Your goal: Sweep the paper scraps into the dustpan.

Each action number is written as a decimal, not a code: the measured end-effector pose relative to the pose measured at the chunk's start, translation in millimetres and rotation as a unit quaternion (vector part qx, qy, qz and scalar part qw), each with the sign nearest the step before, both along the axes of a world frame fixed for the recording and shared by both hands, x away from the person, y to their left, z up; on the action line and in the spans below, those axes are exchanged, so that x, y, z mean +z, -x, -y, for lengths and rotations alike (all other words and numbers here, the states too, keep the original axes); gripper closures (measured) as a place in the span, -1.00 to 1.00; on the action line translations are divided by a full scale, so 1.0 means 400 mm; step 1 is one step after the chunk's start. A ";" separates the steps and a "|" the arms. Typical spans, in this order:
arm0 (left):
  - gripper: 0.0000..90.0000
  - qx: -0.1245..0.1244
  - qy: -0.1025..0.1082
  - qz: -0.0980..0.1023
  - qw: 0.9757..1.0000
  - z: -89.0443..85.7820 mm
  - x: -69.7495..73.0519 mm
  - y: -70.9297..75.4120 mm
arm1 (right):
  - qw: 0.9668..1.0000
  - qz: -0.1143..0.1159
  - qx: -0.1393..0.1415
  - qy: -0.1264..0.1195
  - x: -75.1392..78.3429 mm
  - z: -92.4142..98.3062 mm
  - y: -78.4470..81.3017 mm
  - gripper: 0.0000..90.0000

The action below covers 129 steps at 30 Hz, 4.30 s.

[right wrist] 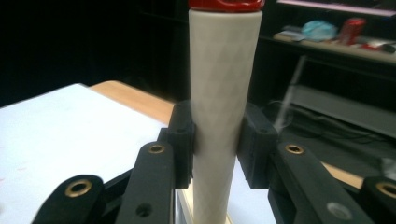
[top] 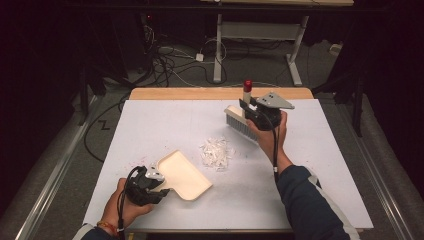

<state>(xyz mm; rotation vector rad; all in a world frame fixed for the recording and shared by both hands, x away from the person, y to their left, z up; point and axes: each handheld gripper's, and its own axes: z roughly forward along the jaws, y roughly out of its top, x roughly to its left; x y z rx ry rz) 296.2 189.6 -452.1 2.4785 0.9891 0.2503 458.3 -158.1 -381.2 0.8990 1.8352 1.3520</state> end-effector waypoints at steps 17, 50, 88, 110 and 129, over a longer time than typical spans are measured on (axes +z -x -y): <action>0.41 0.004 -0.006 -0.006 1.000 0.018 -0.019 -0.005 | 0.996 -0.019 0.085 0.014 -0.046 -0.109 0.084 0.53; 0.41 0.024 -0.008 -0.012 1.000 0.122 -0.029 -0.037 | 0.984 -0.017 0.175 0.008 -0.018 -0.228 0.241 0.55; 0.41 0.034 -0.009 0.001 0.999 0.116 -0.036 -0.001 | 0.986 -0.069 0.135 0.063 0.011 0.091 0.380 0.55; 0.41 0.000 -0.020 -0.014 1.000 0.121 -0.028 0.016 | 0.976 -0.053 0.207 0.048 0.017 -0.058 0.411 0.55; 0.41 0.027 0.005 -0.024 0.999 0.100 -0.031 0.000 | 0.990 -0.007 0.139 0.010 0.067 -0.016 0.299 0.55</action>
